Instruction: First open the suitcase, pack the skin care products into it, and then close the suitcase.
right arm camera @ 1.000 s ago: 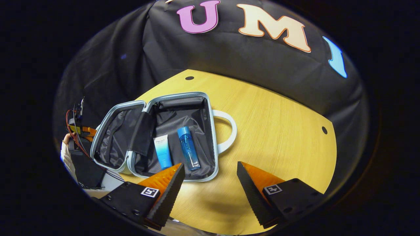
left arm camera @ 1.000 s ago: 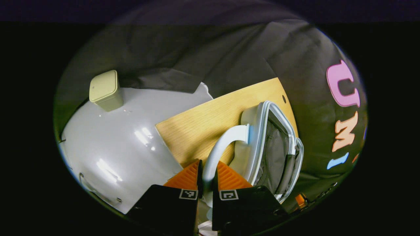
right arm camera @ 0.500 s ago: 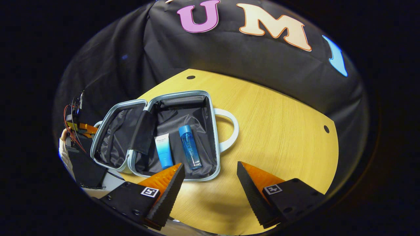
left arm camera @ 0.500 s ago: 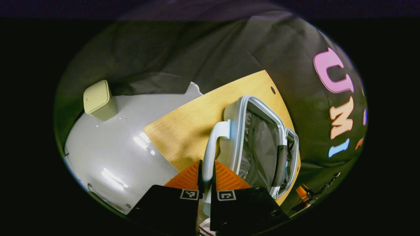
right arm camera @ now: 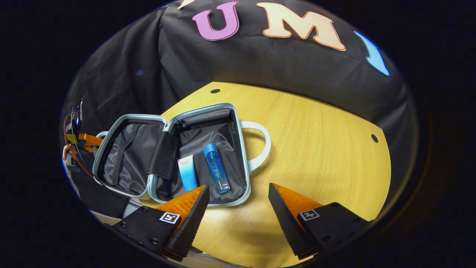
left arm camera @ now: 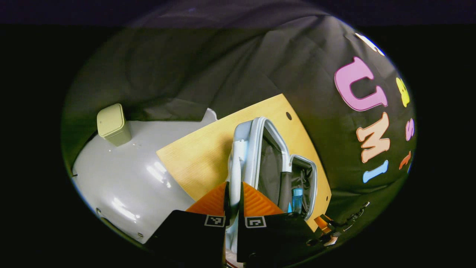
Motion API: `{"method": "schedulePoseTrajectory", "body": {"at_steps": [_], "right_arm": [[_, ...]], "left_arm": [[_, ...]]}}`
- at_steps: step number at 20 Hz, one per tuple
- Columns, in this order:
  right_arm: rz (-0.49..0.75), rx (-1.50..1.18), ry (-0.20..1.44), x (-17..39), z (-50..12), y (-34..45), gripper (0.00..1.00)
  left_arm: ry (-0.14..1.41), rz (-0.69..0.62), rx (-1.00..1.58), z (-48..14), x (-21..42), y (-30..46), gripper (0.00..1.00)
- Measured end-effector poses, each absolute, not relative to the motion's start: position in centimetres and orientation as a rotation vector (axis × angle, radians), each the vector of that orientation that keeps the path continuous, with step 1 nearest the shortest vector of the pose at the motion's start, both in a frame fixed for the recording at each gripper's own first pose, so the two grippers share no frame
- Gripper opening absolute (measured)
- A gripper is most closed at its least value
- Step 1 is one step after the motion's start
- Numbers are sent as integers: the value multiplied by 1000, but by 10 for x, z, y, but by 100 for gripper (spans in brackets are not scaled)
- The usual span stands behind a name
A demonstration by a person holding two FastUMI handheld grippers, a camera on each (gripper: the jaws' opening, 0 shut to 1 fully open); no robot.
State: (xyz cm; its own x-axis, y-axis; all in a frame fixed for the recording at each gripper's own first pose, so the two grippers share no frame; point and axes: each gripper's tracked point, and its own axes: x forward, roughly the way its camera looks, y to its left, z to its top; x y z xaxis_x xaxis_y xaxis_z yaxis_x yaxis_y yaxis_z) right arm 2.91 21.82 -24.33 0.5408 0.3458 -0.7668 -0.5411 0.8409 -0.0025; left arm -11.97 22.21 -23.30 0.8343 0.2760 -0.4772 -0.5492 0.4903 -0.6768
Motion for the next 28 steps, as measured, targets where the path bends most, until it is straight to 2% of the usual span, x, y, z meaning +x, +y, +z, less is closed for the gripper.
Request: {"method": "schedulePoseTrajectory", "body": {"at_steps": [2,3,4,5,9,11,12,14,16,19,20,21,22,25,27,28], "right_arm": [[528,-229,839,32,-241,213,96],[527,-211,830,35,-239,212,100],[525,-191,825,37,-236,209,97],[522,-174,821,38,-235,206,100],[506,-140,808,41,-230,182,100],[506,-120,791,41,-226,173,96],[503,-116,784,43,-224,167,100],[490,-111,767,44,-220,154,96],[476,-95,755,44,-216,143,100],[443,-70,736,43,-209,122,99],[431,-62,730,43,-205,114,96],[415,-56,723,39,-203,102,99],[397,-51,716,38,-200,93,96],[347,-30,695,36,-192,67,96],[311,-9,680,36,-186,52,99],[295,7,670,35,-183,46,96]], "left_arm": [[320,507,-880,-208,-114,209,5],[320,515,-857,-198,-112,204,5],[320,524,-844,-187,-110,200,5],[309,526,-830,-176,-103,195,5],[300,494,-758,-135,-81,163,6],[312,458,-716,-122,-59,141,7],[311,424,-698,-111,-46,127,7],[297,360,-674,-95,-22,101,7],[297,295,-643,-81,9,73,7],[326,207,-601,-77,52,37,7],[343,195,-586,-77,64,30,7],[356,175,-569,-77,77,22,8],[370,155,-567,-76,89,12,8],[420,84,-561,-84,124,-20,8],[464,41,-548,-94,147,-42,8],[485,25,-541,-100,158,-52,8]]}}
